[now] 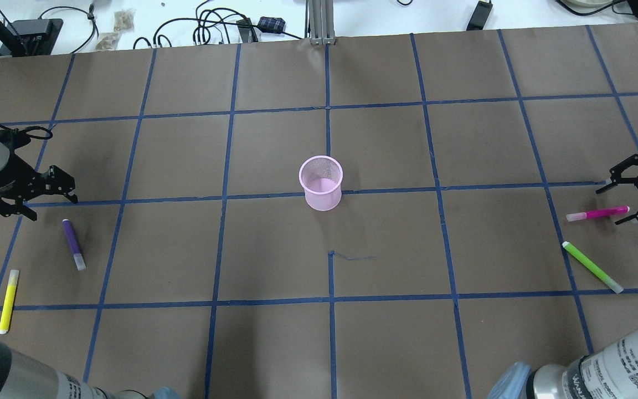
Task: Insert purple and pink pens into pink cup
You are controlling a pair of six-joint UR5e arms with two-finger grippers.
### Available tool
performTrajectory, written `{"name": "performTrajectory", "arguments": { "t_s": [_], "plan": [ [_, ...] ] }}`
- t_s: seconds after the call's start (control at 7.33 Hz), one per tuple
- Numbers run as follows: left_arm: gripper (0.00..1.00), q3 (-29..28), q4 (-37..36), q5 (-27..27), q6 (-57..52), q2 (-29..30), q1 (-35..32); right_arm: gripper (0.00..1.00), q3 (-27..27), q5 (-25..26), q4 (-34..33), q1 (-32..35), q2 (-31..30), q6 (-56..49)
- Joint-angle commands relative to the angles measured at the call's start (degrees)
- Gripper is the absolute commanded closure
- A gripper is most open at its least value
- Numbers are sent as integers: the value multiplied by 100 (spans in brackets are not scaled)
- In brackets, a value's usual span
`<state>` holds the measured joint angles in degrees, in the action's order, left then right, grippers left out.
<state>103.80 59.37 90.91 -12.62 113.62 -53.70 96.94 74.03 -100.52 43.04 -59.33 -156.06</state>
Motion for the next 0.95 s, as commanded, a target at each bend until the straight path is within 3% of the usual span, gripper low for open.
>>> {"name": "performTrajectory", "arguments": {
  "t_s": [0.0,0.55,0.82],
  "plan": [
    [2,-9,-65,5,14,238,0,47,1,15,-2,3,9,-12],
    [7,0,-56,-39,163,301,-17,66,27,41,-2,-6,9,-12],
    [26,0,-48,-39,172,309,-17,93,1,50,-2,-6,1,23]
  ]
}}
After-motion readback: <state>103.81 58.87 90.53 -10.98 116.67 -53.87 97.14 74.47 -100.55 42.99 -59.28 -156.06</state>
